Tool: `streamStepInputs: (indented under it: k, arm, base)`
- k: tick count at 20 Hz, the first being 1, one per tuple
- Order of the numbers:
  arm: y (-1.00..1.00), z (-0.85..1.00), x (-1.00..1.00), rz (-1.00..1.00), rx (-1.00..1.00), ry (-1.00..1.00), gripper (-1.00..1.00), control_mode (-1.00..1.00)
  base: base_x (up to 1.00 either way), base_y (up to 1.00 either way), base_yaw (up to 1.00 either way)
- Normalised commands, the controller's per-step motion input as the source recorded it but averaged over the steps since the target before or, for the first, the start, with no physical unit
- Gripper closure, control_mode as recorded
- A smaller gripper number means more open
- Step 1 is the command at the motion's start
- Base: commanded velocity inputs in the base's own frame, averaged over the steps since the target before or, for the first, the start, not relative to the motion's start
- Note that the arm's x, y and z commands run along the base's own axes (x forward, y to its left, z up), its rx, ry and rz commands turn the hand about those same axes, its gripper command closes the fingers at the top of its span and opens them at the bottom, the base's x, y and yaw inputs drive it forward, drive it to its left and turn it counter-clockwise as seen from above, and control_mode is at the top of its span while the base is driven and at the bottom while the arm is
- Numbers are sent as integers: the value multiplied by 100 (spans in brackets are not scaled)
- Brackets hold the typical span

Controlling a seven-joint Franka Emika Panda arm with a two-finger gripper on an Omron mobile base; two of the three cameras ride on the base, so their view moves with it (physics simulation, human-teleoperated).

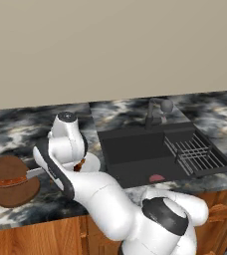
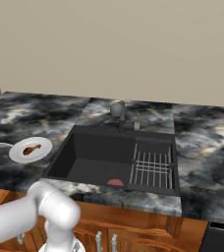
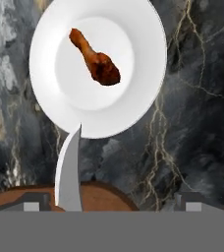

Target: Pick up the knife from the drawer and place it on the cutting board. Then place the meat from the plate to the cutting board.

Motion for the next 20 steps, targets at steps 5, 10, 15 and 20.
streamStepInputs:
  k: [5,10,15,20]
  arm:
    - [-60,13,0,8,0,-8,-100,-100]
    - [-50,11,8,13,0,-8,-100,-100]
    - [-45,7,12,14,0,-5,-100,-100]
    - [-35,11,20,15,0,-2,-100,-100]
  base:
    - [0,0,0]
    - [0,0,0]
    - [0,0,0]
    - [0,0,0]
